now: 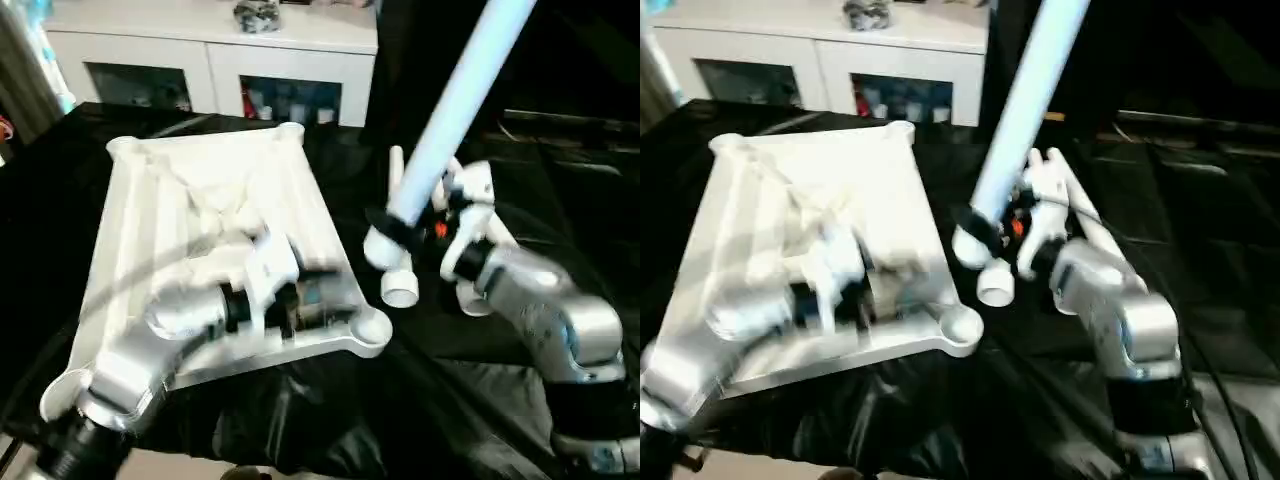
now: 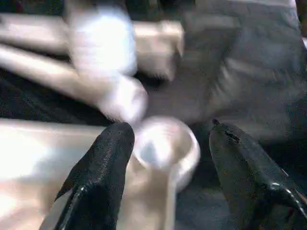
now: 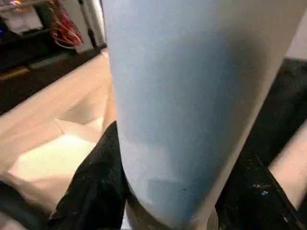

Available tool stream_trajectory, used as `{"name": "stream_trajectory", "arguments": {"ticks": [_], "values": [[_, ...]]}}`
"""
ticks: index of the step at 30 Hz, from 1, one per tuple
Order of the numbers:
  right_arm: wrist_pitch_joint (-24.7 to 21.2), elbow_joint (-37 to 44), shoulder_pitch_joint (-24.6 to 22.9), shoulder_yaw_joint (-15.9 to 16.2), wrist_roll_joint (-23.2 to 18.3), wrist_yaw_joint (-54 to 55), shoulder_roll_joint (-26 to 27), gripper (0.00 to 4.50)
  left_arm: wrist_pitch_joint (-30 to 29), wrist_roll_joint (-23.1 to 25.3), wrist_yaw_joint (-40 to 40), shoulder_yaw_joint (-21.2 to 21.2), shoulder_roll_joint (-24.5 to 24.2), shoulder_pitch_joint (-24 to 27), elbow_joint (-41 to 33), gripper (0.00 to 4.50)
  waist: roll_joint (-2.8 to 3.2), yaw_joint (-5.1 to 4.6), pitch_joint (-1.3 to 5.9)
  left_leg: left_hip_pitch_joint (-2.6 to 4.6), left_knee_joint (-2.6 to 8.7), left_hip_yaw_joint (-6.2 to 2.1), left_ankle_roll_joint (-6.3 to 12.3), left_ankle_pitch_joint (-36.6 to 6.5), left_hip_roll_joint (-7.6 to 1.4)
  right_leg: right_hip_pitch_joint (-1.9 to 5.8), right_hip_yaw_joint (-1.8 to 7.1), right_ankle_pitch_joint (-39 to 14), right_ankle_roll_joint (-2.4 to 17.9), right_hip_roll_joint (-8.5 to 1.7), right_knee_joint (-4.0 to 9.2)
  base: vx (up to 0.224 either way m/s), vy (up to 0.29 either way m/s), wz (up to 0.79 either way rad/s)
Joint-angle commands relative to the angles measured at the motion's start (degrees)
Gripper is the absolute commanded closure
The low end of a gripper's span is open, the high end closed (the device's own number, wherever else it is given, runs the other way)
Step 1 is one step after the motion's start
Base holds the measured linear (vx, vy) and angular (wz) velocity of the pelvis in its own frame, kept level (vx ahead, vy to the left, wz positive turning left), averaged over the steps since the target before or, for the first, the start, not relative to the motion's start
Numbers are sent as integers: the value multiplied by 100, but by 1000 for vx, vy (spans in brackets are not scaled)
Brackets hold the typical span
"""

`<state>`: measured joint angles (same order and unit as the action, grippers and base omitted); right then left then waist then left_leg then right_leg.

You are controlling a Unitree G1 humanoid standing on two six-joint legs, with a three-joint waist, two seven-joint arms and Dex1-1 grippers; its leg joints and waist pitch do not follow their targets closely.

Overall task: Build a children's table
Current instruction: Pick table leg, then move table base

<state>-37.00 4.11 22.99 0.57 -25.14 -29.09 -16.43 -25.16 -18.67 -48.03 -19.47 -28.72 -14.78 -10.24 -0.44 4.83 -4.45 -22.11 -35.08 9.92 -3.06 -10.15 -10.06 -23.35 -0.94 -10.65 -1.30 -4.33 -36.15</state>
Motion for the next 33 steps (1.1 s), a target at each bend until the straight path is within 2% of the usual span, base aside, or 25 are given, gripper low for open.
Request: {"name": "stream_trajectory", "arguments": {"ticks": [1, 2, 3, 5, 7, 8, 11, 13, 16, 17, 19, 20, 22, 25, 26, 29, 31, 32, 33], "values": [[66, 158, 42, -24, 3, 32, -14, 259, -129, 100, -87, -108, -94, -13, -85, 157, -43, 0, 428, 100, 506, -82, -364, -1522, -199, 205, 160, -1937, 764, -279, 459, 0, 0, 0], [84, 164, 17, -15, 19, 30, -9, 259, -158, 165, -79, -164, -134, -14, -70, 157, -23, -3, 421, 110, 504, -72, -352, -1506, -198, 186, 163, -1928, 775, -273, 472, 0, 0, 0], [163, 114, -39, 36, 87, 36, 20, 259, -153, 346, -42, -268, -219, -16, 51, 157, -48, -3, 403, 120, 503, -61, -294, -1502, -199, 162, 170, -2005, 767, -273, 491, 0, 0, 0], [180, 160, -118, 81, 93, 18, 37, 259, -212, 403, -78, -324, -294, 30, 93, 157, -15, -9, 384, 121, 509, -59, -298, -1495, -194, 145, 177, -1964, 762, -266, 494, 0, 0, 0], [223, 182, -153, 114, 120, 6, 38, 259, -205, 435, -79, -327, -309, 51, 107, 157, -31, -11, 395, 124, 512, -61, -302, -1495, -198, 156, 171, -1876, 786, -257, 484, 0, 0, 0], [338, 215, -243, 192, 213, 11, 49, 259, -153, 493, -83, -306, -310, 85, 180, 157, -15, -16, 365, 116, 524, -61, -327, -1563, -198, 142, 171, -1782, 802, -247, 492, 0, 0, 0], [288, 247, -291, 193, 198, 36, 81, 259, -139, 560, -97, -339, -301, 35, 289, 191, -41, -8, 368, 117, 531, -67, -290, -1553, -198, 154, 172, -1730, 834, -252, 478, 0, 0, 0], [254, 285, -313, 230, 171, 2, 109, 259, -194, 648, -13, -396, -215, -70, 424, 191, -40, -2, 359, 115, 532, -65, -271, -1531, -199, 148, 173, -1701, 847, -254, 478, 0, 0, 0], [260, 300, -291, 312, 149, -133, 105, 259, -314, 840, 127, -624, 43, -318, 720, 226, -43, 4, 350, 136, 531, -60, -276, -1606, -200, 135, 181, -1822, 818, -261, 501, 0, 0, 0], [257, 303, -286, 318, 131, -160, 108, 259, -295, 917, 151, -699, 158, -403, 906, 232, -76, 8, 339, 121, 538, -65, -265, -1623, -201, 148, 182, -1928, 799, -273, 513, 0, 0, 0], [267, 311, -292, 329, 104, -184, 102, 259, -215, 1055, 198, -795, 321, -510, 1218, 232, -94, 7, 336, 101, 546, -76, -268, -1608, -203, 164, 179, -2077, 739, -294, 530, 0, 0, 0], [271, 314, -299, 365, 99, -221, 82, 259, -119, 1153, 183, -870, 422, -579, 1519, 242, -134, 8, 339, 118, 540, -70, -261, -1633, -205, 148, 182, -2173, 692, -300, 552, 0, 0, 0], [267, 316, -301, 382, 101, -239, 74, 259, -69, 1190, 151, -906, 454, -607, 1651, 271, -125, 18, 328, 115, 549, -75, -246, -1647, -200, 143, 179, -2290, 656, -302, 568, 0, 0, 0], [258, 321, -304, 404, 117, -271, 70, 259, 13, 1268, 108, -958, 532, -672, 1938, 279, -124, 20, 324, 134, 555, -81, -250, -1748, -211, 116, 180, -2463, 623, -310, 590, 0, 0, 0], [261, 319, -303, 413, 130, -280, 65, 259, 35, 1282, 72, -980, 549, -698, 2024, 311, -116, 20, 322, 141, 560, -88, -263, -1825, -213, 106, 179, -2555, 609, -311, 599, 0, 0, 0], [273, 327, -309, 421, 149, -294, 42, 259, 152, 1371, -12, -1008, 513, -716, 2174, 318, -115, 16, 308, 155, 578, -109, -302, -2034, -220, 90, 172, -2862, 555, -334, 634, 0, 0, 0], [285, 329, -314, 418, 150, -289, 36, 259, 286, 1436, -56, -972, 426, -679, 2215, 342, -122, 0, 302, 131, 597, -128, -323, -2107, -219, 104, 159, -2974, 503, -335, 642, 0, 0, 0], [291, 327, -314, 420, 154, -287, 36, 259, 342, 1446, -88, -949, 390, -661, 2227, 355, -85, -3, 315, 147, 597, -132, -349, -2166, -220, 91, 160, -3007, 483, -340, 658, 0, 0, 0], [298, 321, -308, 416, 157, -284, 32, 259, 432, 1426, -98, -855, 354, -634, 2248, 360, -75, -8, 314, 134, 607, -146, -361, -2203, -213, 107, 149, -3015, 480, -342, 658, 0, 0, 0]]}}
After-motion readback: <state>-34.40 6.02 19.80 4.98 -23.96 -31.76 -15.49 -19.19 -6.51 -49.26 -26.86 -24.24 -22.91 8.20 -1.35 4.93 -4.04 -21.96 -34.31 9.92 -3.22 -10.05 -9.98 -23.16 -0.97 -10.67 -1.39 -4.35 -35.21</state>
